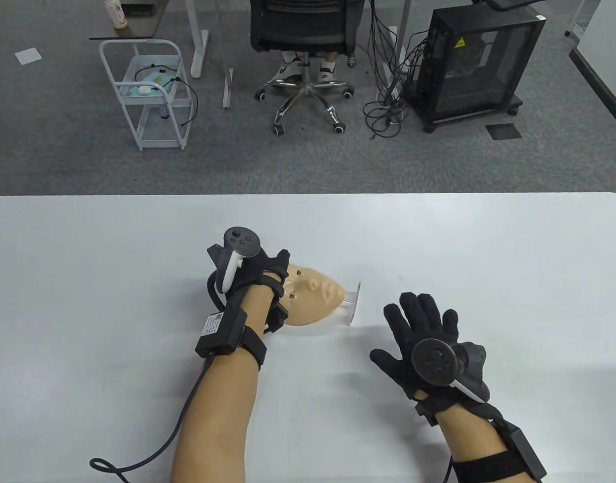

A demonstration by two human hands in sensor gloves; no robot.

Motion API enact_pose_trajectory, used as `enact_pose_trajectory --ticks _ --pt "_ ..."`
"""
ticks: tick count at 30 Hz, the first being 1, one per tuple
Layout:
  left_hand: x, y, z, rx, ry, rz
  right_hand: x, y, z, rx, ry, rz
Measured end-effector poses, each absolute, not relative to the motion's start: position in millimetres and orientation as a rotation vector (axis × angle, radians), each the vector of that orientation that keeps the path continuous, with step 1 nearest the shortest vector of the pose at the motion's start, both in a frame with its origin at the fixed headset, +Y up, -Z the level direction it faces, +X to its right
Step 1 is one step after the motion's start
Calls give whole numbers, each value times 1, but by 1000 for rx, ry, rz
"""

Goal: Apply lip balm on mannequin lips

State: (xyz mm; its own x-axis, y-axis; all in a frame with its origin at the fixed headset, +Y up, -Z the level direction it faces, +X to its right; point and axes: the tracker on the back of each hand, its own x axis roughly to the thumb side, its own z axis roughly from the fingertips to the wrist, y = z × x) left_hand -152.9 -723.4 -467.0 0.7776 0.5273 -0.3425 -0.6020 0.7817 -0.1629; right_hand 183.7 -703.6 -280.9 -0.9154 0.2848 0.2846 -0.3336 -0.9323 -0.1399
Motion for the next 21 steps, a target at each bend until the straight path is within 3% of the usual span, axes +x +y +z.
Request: enact_pose_trajectory --ticks 10,13,21 --pt "-144 -743 -477 -233 341 638 185 -704 -281 365 -261 2779" --pt "-147 -755 -479 -155 312 801 185 -704 -281 366 -252 2780" --pt "-157 -763 -478 -251 395 954 185 -704 -282 368 -243 2768"
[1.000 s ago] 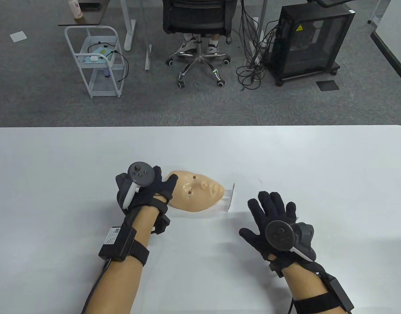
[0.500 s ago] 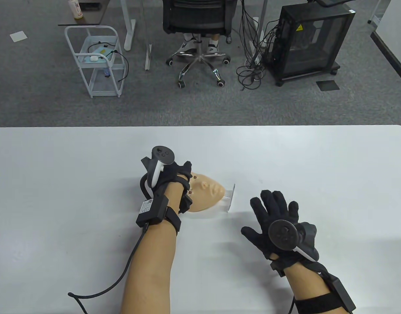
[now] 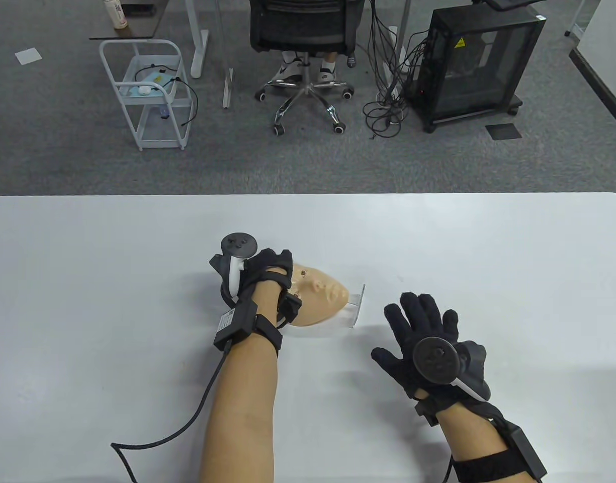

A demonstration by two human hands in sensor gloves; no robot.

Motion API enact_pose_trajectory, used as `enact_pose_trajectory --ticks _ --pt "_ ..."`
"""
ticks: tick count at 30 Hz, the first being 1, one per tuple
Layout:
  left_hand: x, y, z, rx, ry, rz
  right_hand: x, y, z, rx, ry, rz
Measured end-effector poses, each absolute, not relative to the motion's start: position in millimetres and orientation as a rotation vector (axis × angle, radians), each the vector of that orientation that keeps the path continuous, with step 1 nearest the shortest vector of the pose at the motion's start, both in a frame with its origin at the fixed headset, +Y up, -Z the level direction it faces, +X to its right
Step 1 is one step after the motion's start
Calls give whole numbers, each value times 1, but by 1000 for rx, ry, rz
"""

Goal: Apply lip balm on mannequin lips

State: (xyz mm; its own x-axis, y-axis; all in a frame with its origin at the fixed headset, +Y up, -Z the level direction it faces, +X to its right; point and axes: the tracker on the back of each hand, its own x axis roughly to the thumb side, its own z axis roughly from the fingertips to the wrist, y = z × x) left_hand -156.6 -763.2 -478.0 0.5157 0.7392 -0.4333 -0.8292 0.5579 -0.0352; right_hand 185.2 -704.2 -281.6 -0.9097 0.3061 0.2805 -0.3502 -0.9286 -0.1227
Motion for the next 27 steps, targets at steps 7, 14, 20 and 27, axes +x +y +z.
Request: enact_pose_trajectory --ticks 7,14,20,27 --pt "-159 -750 -478 -356 257 967 185 -702 -280 382 -259 2760" --pt "-137 -731 -472 -537 -65 885 185 -702 -281 389 -252 2755" --pt "-94 -730 -454 -651 -295 727 185 -703 -281 387 -244 2752" --pt "-72 -740 -446 -705 -370 662 184 -703 -281 391 -229 2753"
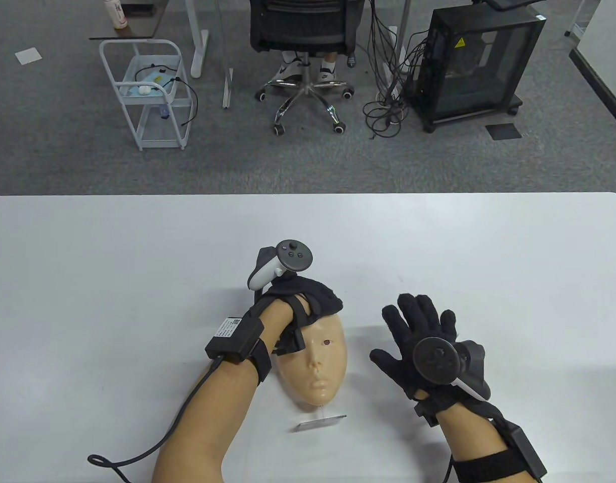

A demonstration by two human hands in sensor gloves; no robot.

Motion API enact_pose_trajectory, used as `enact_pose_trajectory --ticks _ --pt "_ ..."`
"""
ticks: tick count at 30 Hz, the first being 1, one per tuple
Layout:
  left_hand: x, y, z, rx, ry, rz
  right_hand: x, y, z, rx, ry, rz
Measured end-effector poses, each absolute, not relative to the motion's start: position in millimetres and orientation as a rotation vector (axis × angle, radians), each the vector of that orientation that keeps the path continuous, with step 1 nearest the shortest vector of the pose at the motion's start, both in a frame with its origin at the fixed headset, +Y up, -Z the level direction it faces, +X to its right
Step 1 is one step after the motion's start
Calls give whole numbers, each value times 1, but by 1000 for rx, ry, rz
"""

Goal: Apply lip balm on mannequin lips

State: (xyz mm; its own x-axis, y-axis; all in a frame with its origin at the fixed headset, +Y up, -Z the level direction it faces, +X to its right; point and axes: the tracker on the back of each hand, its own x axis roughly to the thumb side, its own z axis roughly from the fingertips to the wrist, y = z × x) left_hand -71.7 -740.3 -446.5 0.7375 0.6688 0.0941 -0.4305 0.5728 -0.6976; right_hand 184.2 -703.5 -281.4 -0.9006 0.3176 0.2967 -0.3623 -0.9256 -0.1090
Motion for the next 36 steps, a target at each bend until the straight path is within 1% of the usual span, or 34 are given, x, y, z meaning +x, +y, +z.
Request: enact_pose_trajectory --ticks 13,18,29,36 --pt "-71 -756 -454 -661 -391 645 183 -704 -282 395 -219 2750" --pt "-68 -761 -455 -681 -419 627 183 -704 -283 395 -212 2751" --pt "-58 -759 -454 -666 -495 582 183 -705 -283 388 -203 2757" --pt "-58 -759 -456 -640 -494 562 184 -705 -283 385 -196 2758"
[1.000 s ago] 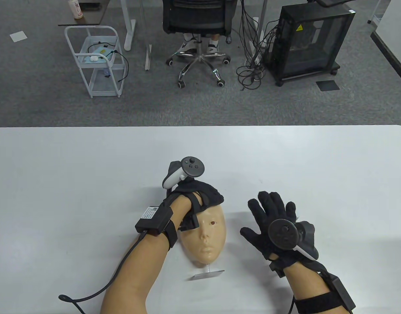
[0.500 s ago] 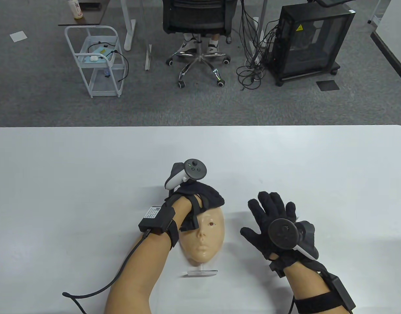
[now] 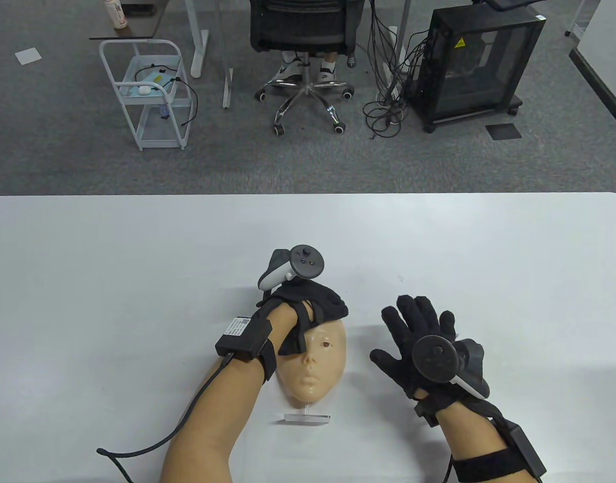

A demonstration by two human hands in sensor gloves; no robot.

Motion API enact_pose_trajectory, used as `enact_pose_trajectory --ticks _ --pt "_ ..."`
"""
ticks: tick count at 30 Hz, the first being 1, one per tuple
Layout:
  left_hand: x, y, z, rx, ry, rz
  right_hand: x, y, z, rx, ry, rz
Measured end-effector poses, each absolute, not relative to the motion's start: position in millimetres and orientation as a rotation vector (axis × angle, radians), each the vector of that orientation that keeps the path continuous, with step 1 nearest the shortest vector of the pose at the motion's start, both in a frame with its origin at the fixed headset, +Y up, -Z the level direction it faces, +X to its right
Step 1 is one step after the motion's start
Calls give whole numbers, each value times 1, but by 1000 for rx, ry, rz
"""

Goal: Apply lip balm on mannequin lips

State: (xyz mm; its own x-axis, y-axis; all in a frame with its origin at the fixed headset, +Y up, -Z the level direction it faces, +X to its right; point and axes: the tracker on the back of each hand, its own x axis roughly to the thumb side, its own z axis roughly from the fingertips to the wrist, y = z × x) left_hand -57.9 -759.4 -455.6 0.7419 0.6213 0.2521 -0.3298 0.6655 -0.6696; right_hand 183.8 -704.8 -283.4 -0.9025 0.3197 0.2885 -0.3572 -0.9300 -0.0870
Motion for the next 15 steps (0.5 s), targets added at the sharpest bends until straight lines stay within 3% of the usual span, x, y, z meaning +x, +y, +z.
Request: enact_pose_trajectory --ticks 9,15 --pt "-69 -754 -453 -584 -466 596 184 -705 -284 389 -194 2758" --pt "-99 -710 -428 -220 -462 552 192 -700 -283 357 -228 2748"
